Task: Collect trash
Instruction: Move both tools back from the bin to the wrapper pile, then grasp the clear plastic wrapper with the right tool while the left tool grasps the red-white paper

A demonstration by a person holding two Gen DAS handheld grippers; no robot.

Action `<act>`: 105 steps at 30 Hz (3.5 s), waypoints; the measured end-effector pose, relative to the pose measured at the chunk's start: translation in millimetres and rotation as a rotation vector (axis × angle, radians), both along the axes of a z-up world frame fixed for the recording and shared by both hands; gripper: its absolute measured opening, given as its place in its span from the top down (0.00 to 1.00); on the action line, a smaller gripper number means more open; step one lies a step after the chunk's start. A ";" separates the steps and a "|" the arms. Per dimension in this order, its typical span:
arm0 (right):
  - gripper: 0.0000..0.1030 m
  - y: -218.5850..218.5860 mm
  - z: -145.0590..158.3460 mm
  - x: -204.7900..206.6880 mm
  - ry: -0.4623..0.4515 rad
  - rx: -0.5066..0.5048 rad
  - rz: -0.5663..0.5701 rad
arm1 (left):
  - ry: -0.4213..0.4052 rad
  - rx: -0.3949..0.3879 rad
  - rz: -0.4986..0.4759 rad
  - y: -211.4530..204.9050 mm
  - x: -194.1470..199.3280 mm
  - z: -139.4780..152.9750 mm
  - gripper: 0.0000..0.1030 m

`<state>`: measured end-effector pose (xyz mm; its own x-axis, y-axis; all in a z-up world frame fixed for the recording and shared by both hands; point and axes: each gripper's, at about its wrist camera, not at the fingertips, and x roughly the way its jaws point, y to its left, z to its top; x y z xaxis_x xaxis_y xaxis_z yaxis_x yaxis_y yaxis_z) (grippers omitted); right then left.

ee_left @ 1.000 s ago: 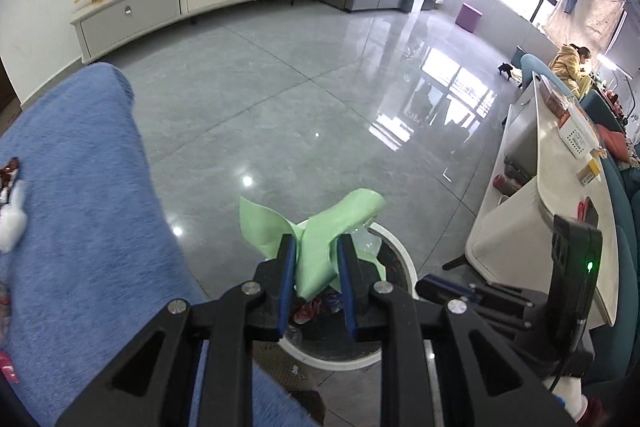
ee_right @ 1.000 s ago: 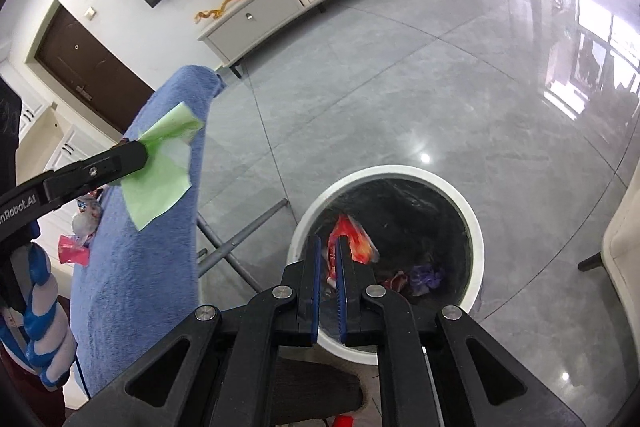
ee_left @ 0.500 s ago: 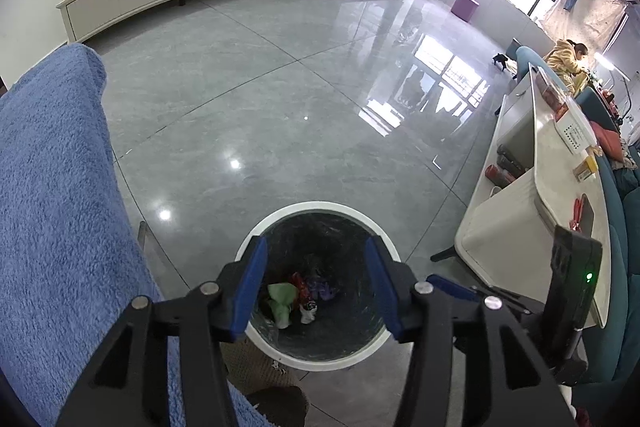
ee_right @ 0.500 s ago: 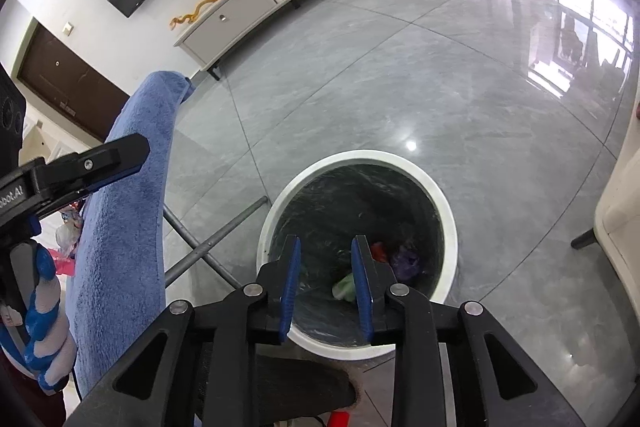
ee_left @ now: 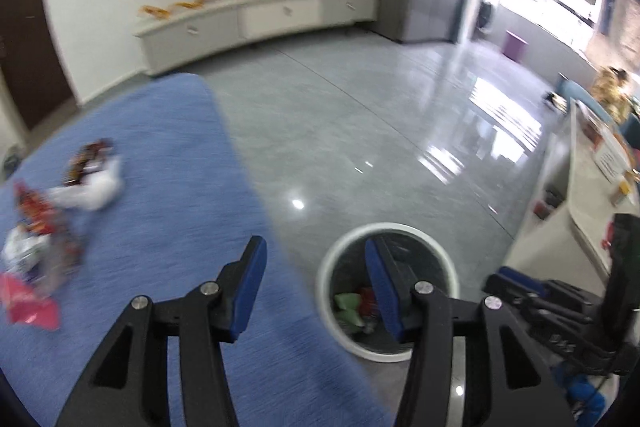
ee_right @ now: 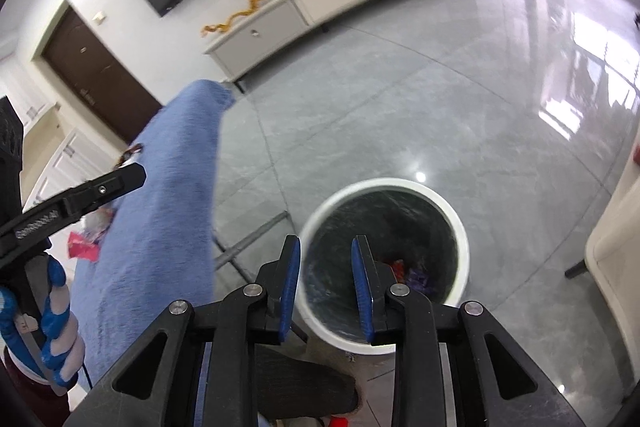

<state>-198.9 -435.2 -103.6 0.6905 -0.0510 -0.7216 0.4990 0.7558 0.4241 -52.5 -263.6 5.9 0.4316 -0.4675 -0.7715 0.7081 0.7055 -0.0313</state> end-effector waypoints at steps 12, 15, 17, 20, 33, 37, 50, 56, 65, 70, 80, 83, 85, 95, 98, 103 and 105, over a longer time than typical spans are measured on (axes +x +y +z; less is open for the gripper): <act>0.67 81.2 62.1 22.1 -0.091 -0.119 0.175 | -0.159 -0.054 0.203 124.5 -16.2 36.3 0.38; 0.67 101.2 75.3 26.7 -0.108 -0.162 0.213 | -0.185 -0.071 0.218 136.5 -18.5 42.9 0.38; 0.64 113.8 82.8 31.4 -0.113 -0.189 0.235 | -0.206 -0.082 0.228 146.0 -21.0 46.6 0.38; 0.61 128.9 90.6 37.6 -0.123 -0.208 0.260 | -0.222 -0.096 0.241 156.9 -22.1 49.2 0.38; 0.60 173.8 101.2 59.5 -0.088 -0.266 0.357 | -0.214 -0.139 0.313 199.8 -12.6 43.2 0.38; 0.60 180.7 101.7 67.3 -0.074 -0.271 0.375 | -0.196 -0.149 0.336 212.7 -2.7 37.3 0.38; 0.60 199.6 86.5 112.6 -0.026 -0.246 0.443 | -0.119 -0.139 0.550 297.5 52.6 3.7 0.38; 0.60 199.9 72.7 138.7 -0.007 -0.211 0.471 | -0.081 -0.138 0.677 338.2 87.8 -4.0 0.38; 0.60 210.5 59.8 181.2 -0.006 -0.177 0.530 | -0.039 -0.176 0.523 302.0 103.3 -6.4 0.38; 0.60 222.1 59.9 212.2 -0.025 -0.175 0.578 | -0.010 -0.157 0.477 275.2 117.2 -16.9 0.38; 0.51 248.4 45.3 297.9 -0.066 -0.127 0.642 | 0.055 -0.141 0.486 266.5 148.1 -37.7 0.41; 0.51 253.2 32.8 318.8 -0.051 -0.099 0.649 | 0.071 -0.146 0.469 265.5 147.8 -41.6 0.46; 0.52 255.0 25.8 327.8 -0.044 -0.087 0.653 | 0.090 -0.156 0.457 264.9 148.3 -44.2 0.49; 0.83 249.2 22.7 322.2 -0.064 -0.076 0.638 | 0.136 -0.198 0.425 263.0 139.0 -45.9 0.71; 0.84 240.6 26.7 304.9 -0.077 -0.069 0.614 | 0.122 -0.207 0.417 265.0 128.0 -37.9 0.71; 0.84 229.9 38.3 269.4 -0.104 -0.067 0.590 | 0.089 -0.222 0.404 269.3 106.9 -19.9 0.71; 0.84 226.9 44.6 254.8 -0.117 -0.069 0.583 | 0.080 -0.228 0.399 270.6 99.1 -13.5 0.71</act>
